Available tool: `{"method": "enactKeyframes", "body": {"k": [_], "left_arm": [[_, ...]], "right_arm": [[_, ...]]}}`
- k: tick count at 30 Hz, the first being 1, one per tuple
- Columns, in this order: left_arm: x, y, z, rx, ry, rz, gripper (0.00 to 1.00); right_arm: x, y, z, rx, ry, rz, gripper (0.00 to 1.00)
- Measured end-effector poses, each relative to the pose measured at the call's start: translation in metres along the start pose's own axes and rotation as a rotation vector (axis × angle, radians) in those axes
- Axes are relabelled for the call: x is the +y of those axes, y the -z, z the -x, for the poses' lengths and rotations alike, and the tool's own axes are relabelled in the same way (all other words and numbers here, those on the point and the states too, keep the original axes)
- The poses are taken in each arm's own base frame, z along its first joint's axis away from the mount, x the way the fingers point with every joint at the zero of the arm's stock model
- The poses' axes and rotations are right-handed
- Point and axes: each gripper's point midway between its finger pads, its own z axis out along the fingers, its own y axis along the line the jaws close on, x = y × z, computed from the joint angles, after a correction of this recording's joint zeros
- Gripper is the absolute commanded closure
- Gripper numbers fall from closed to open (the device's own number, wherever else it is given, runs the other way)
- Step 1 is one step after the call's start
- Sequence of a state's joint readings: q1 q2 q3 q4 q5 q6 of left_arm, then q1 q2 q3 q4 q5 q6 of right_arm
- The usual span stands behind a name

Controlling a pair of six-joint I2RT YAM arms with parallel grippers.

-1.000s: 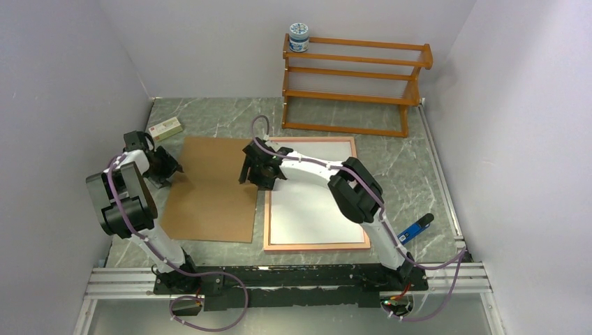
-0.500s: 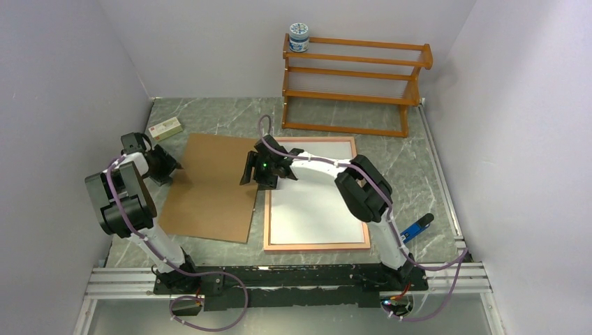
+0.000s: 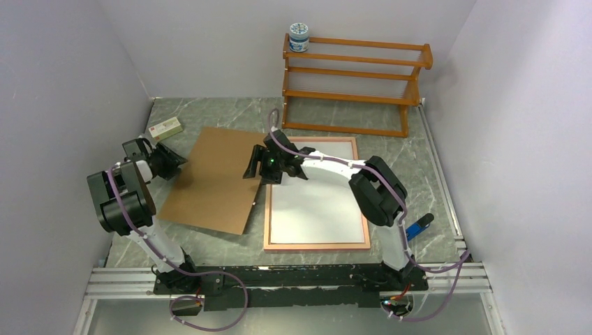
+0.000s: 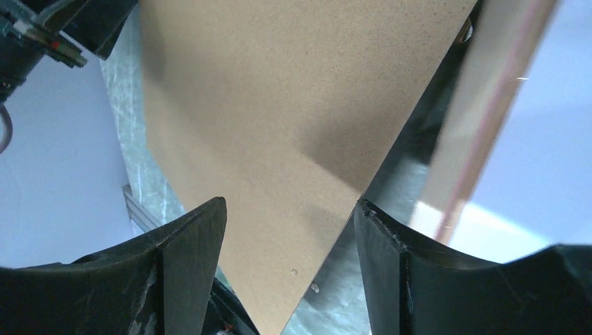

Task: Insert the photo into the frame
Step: Turn over the photo frame item at the center of the board.

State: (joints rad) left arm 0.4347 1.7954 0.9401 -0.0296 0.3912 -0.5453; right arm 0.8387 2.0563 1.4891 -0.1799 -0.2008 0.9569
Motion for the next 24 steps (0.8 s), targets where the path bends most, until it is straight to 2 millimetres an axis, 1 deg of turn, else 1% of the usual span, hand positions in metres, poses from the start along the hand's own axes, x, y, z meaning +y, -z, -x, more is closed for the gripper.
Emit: {"method": "enactKeyframes", "body": {"k": [6,13,16,20,24], "left_arm": [[-0.018,-0.003,-0.019,0.003,0.059,-0.146,0.48],[-0.032,0.003,-0.046,0.021,0.064,-0.195,0.49],[-0.045,0.000,-0.056,0.043,0.043,-0.210,0.48],[-0.057,-0.001,-0.071,0.085,0.033,-0.228,0.47],[-0.064,-0.001,-0.084,0.153,0.037,-0.242,0.46]], "right_arm": [[-0.031,0.008,0.009,-0.054,-0.004,-0.068,0.30],[-0.057,0.025,0.018,-0.110,-0.013,-0.134,0.30],[-0.070,0.033,0.022,-0.136,-0.029,-0.164,0.30],[-0.093,0.041,0.028,-0.163,-0.102,-0.215,0.30],[-0.110,0.044,0.035,-0.188,-0.182,-0.228,0.29]]}}
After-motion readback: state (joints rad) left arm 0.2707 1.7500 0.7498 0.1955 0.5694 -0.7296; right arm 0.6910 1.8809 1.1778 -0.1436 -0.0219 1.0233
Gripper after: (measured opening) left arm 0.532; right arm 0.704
